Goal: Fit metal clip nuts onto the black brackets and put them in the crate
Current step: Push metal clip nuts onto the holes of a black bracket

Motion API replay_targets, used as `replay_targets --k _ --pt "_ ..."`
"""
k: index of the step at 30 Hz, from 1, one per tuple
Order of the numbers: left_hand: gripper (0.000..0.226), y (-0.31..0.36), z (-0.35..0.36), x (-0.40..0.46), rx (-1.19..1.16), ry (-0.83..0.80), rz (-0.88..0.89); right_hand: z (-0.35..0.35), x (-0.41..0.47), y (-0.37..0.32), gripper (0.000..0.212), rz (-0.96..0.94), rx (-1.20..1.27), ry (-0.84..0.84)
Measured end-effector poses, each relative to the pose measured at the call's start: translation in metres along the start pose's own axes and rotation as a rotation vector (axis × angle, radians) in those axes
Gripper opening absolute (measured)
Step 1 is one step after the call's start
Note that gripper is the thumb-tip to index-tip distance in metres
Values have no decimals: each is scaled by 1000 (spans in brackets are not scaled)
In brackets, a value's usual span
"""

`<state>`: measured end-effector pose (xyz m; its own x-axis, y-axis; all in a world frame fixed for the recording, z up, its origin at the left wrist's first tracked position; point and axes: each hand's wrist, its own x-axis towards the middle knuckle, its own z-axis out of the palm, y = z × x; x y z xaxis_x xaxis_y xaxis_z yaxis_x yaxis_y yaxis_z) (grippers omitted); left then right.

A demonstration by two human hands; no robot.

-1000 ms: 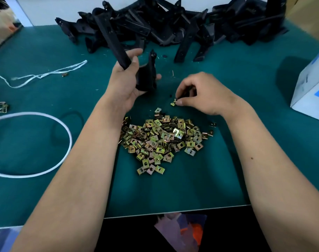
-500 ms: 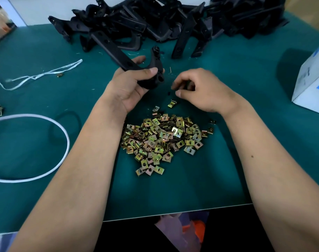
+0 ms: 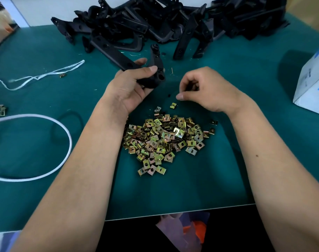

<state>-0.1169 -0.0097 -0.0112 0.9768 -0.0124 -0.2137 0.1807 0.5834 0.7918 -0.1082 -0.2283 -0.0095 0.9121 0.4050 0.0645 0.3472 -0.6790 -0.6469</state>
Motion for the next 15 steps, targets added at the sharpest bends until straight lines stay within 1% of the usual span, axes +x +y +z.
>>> replay_targets --k 1,4,6,8,10,13,15 --pt "39 0 0 0 9 -2 -4 2 0 -1 15 7 105 59" --pt "38 0 2 -1 22 -12 -9 8 0 -10 8 -1 521 247" --pt "37 0 4 -2 44 -23 -10 13 0 -15 6 12 688 318" --pt "37 0 5 -3 61 -35 -11 17 1 -18 7 47 755 317" --pt "36 0 4 -3 69 -50 -17 19 1 -19 17 73 775 292" --pt "36 -1 4 -2 86 -61 -23 20 0 -20 30 77 744 274" --pt "38 -2 3 -2 96 -58 -22 21 0 -22 30 74 731 283"
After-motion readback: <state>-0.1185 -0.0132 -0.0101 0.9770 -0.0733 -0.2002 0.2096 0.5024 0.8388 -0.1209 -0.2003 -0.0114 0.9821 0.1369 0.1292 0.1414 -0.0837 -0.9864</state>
